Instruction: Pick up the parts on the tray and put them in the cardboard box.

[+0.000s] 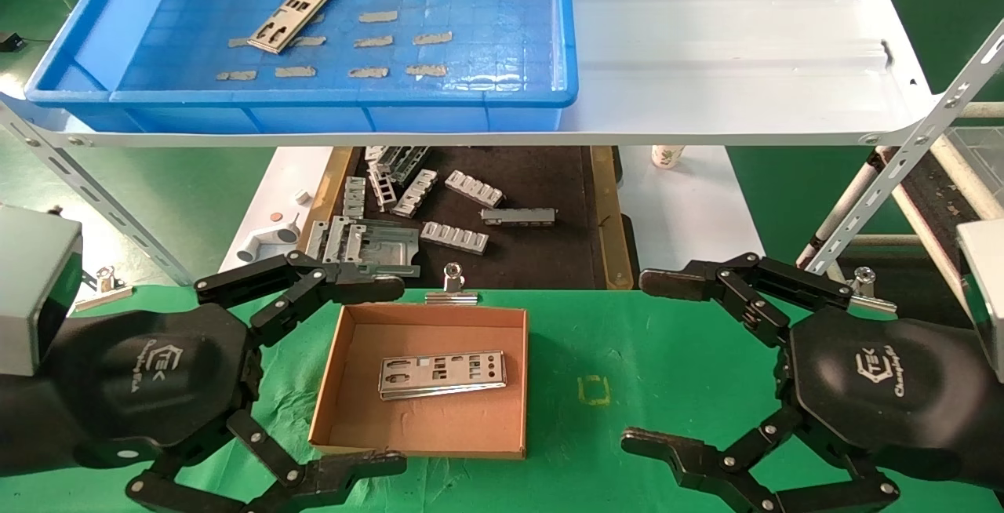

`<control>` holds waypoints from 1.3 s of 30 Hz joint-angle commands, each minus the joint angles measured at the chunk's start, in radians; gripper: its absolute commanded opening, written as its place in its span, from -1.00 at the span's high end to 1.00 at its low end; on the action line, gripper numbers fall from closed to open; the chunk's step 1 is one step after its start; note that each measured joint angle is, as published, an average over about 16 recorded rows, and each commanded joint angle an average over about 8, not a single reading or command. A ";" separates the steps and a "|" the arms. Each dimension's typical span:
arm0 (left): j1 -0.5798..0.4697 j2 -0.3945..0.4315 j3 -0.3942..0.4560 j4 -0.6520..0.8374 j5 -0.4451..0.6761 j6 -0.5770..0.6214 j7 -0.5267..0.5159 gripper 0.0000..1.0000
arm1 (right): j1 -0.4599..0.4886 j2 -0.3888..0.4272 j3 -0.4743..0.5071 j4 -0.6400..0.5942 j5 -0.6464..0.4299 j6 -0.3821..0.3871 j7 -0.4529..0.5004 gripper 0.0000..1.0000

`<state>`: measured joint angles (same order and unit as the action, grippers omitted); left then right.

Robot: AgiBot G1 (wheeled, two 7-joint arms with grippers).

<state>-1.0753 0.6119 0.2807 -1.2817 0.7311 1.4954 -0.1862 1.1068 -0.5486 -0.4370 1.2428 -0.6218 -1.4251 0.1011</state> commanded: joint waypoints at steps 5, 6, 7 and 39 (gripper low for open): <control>0.000 0.000 0.000 0.000 0.000 0.000 0.000 -1.00 | 0.000 0.000 0.000 0.000 0.000 0.000 0.000 -1.00; 0.000 0.000 0.000 0.000 0.000 0.000 0.000 -1.00 | 0.000 0.000 0.000 0.000 0.000 0.000 0.000 -1.00; 0.000 0.000 0.000 0.000 0.000 0.000 0.000 -1.00 | 0.000 0.000 0.000 0.000 0.000 0.000 0.000 -1.00; 0.000 0.000 0.000 0.000 0.000 0.000 0.000 -1.00 | 0.000 0.000 0.000 0.000 0.000 0.000 0.000 -1.00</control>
<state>-1.0753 0.6119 0.2807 -1.2817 0.7311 1.4954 -0.1862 1.1068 -0.5486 -0.4370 1.2428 -0.6218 -1.4251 0.1011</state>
